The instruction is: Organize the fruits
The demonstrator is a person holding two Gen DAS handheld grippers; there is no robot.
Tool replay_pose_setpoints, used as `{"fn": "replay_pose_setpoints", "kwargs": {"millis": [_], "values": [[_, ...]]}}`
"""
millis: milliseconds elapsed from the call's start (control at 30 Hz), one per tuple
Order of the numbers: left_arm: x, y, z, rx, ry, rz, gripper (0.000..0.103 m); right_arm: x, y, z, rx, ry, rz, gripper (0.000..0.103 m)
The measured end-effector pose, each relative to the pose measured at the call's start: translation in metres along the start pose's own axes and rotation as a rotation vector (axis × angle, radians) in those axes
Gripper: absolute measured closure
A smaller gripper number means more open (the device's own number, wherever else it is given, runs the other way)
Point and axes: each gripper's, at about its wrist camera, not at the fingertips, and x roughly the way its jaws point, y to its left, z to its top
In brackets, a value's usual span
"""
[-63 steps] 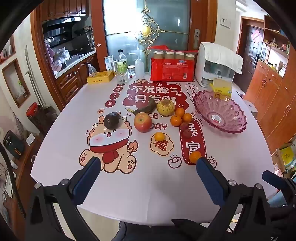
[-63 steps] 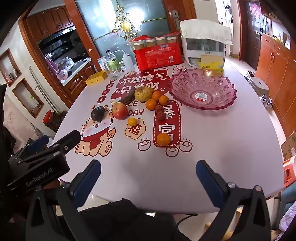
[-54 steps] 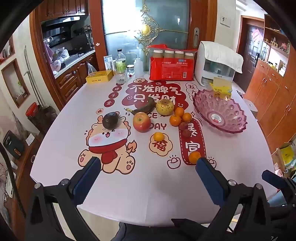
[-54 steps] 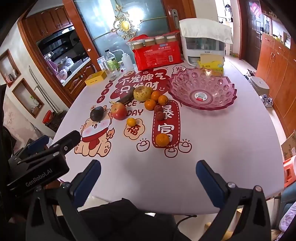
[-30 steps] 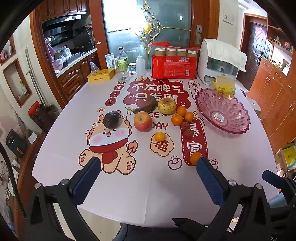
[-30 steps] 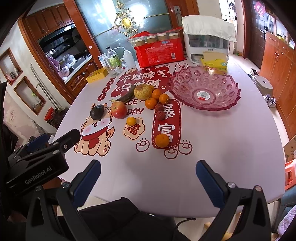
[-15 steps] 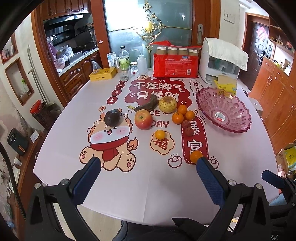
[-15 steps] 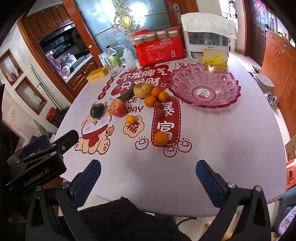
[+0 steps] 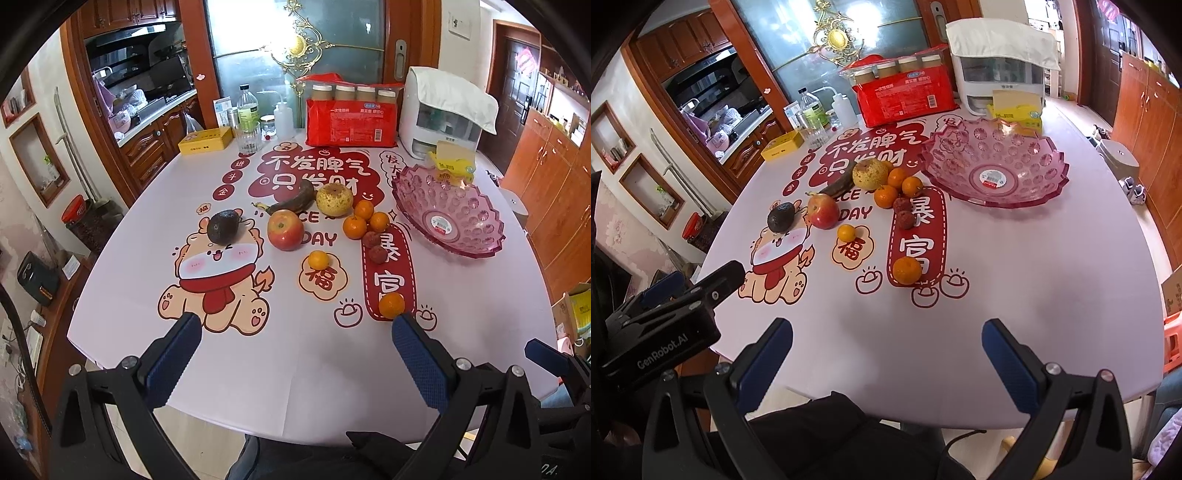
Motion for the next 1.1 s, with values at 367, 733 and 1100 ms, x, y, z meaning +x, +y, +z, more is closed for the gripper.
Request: {"fn": "replay_pose_setpoints", "kwargs": {"millis": [367, 733, 1100], "values": [[0.015, 0.002, 0.008, -0.004, 0.085, -0.012, 0.001, 0.006, -0.009, 0.005, 0.027, 0.063, 0.008, 0.000], [0.055, 0.026, 0.022, 0.006, 0.181, -0.043, 0.001, 0.041, -0.012, 0.011, 0.144, 0.134, -0.021, 0.001], [0.108, 0.046, 0.075, 0.073, 0.228, -0.118, 0.001, 0.083, -0.001, 0.032, 0.225, 0.132, -0.098, 0.002]]}}
